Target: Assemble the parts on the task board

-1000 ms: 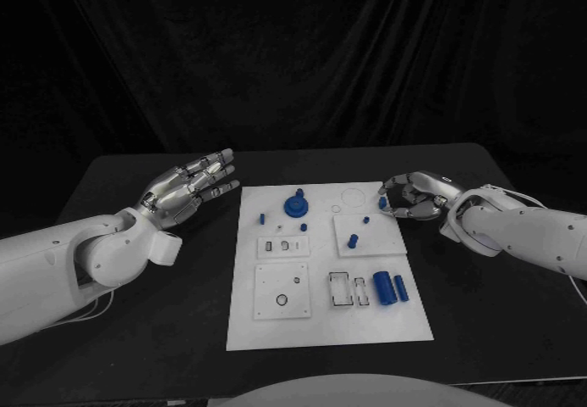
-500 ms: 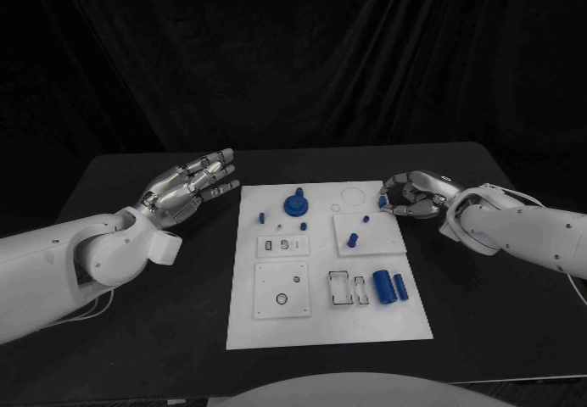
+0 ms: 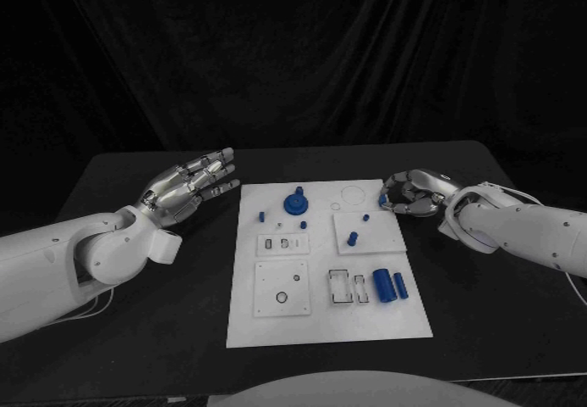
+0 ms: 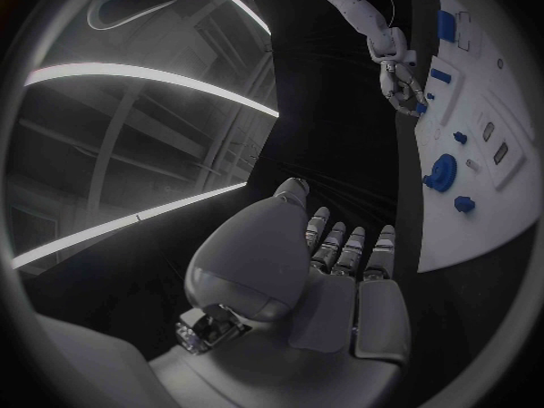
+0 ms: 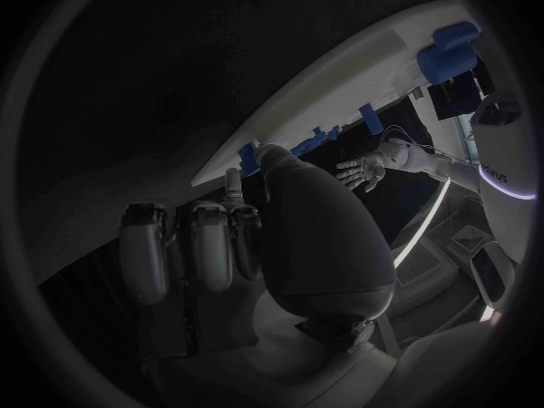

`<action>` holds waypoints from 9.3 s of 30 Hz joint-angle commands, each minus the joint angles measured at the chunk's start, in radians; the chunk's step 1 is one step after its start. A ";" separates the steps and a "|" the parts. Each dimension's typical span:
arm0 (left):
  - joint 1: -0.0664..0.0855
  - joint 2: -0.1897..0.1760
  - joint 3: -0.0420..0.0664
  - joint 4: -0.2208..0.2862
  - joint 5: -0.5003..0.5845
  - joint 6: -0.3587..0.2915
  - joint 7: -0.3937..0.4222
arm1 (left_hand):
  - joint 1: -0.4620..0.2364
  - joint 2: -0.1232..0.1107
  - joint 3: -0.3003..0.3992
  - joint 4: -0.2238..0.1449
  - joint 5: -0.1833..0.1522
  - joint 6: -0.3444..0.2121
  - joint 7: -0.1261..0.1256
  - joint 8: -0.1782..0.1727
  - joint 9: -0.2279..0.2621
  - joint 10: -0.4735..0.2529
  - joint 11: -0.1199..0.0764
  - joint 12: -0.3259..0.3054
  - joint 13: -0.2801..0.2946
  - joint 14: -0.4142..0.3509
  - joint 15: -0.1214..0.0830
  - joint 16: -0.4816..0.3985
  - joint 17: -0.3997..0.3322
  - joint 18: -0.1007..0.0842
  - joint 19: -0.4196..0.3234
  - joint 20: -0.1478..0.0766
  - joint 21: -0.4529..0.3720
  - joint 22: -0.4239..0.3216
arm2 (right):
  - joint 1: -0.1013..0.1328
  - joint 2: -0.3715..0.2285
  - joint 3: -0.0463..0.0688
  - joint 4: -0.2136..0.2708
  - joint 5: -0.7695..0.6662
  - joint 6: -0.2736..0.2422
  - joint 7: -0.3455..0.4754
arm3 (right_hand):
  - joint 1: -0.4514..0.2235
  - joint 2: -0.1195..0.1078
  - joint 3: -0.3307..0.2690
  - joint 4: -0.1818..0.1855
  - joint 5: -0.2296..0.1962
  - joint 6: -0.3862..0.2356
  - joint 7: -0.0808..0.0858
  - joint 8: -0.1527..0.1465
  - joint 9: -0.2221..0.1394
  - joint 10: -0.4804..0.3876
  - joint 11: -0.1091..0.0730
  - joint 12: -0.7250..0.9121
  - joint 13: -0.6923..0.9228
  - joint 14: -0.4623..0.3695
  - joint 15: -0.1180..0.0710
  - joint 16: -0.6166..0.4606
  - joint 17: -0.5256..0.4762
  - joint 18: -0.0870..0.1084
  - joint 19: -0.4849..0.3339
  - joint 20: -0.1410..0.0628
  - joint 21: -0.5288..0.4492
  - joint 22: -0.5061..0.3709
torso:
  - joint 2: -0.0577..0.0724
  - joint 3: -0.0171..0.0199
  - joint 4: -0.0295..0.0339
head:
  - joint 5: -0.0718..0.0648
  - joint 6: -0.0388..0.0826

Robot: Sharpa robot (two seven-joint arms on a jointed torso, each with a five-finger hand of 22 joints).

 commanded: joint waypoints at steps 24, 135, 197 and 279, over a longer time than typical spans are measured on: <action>-0.004 0.003 0.001 -0.003 0.002 0.018 0.001 | 0.008 0.002 0.005 0.000 0.006 -0.004 0.006 0.003 0.001 -0.001 -0.004 0.006 -0.001 -0.002 0.004 0.004 0.000 0.017 0.002 -0.002 0.002 0.000 | -0.006 0.008 0.000 -0.002 -0.007 0.005 -0.001 | 0.040 -0.005 0.006 -0.001 0.018 -0.007 -0.009 0.065 0.007 0.104 -0.001 0.003 0.263 0.106 0.000 0.003 0.263 -0.006 0.104 0.001 -0.003 0.261 | 0.000 -0.0002 0.0003 | 0.000 -0.007; -0.019 0.036 0.001 -0.046 0.002 0.041 -0.019 | 0.009 0.003 0.017 0.001 0.007 -0.005 -0.002 0.004 0.001 -0.004 -0.002 0.009 -0.001 -0.003 0.006 0.005 0.000 0.017 0.000 -0.002 0.001 0.000 | 0.047 0.237 0.001 0.244 -0.229 0.226 -0.171 | 0.045 0.007 0.042 -0.043 0.089 0.033 0.012 0.100 0.009 0.104 0.019 0.003 0.263 0.106 0.018 0.003 0.263 -0.008 0.108 0.017 0.003 0.263 | 0.000 -0.0006 -0.0002 | 0.030 -0.024; -0.024 0.026 0.001 -0.027 -0.010 -0.018 0.018 | 0.015 -0.027 0.033 -0.008 0.010 0.006 -0.017 0.011 0.003 0.098 0.084 0.172 0.032 0.120 0.034 0.149 0.037 0.013 0.071 0.009 0.047 0.021 | 0.146 0.106 0.001 0.347 -0.056 -0.129 0.065 | -0.457 0.062 -0.357 0.009 -0.357 -0.056 0.023 -0.071 -0.185 0.104 0.028 0.003 0.263 0.106 0.026 0.003 0.263 0.003 0.080 0.024 -0.031 0.249 | -0.001 0.0009 -0.0034 | 0.046 0.000; 0.221 0.580 0.002 -0.275 -0.816 0.316 -1.255 | -0.333 -0.019 -0.105 -0.053 -0.477 0.749 0.004 0.105 0.158 1.503 -0.089 1.421 1.539 1.533 -0.190 1.509 1.553 -0.162 1.532 -0.197 1.540 1.555 | 0.143 -0.058 0.001 0.495 0.118 -0.024 -0.213 | -0.193 0.281 -0.429 -0.006 -0.181 0.041 0.048 -0.052 -0.230 0.104 0.053 0.003 0.263 0.106 0.048 0.003 0.263 0.010 0.067 0.047 -0.048 0.241 | -0.040 0.0558 -0.0318 | 0.123 -0.045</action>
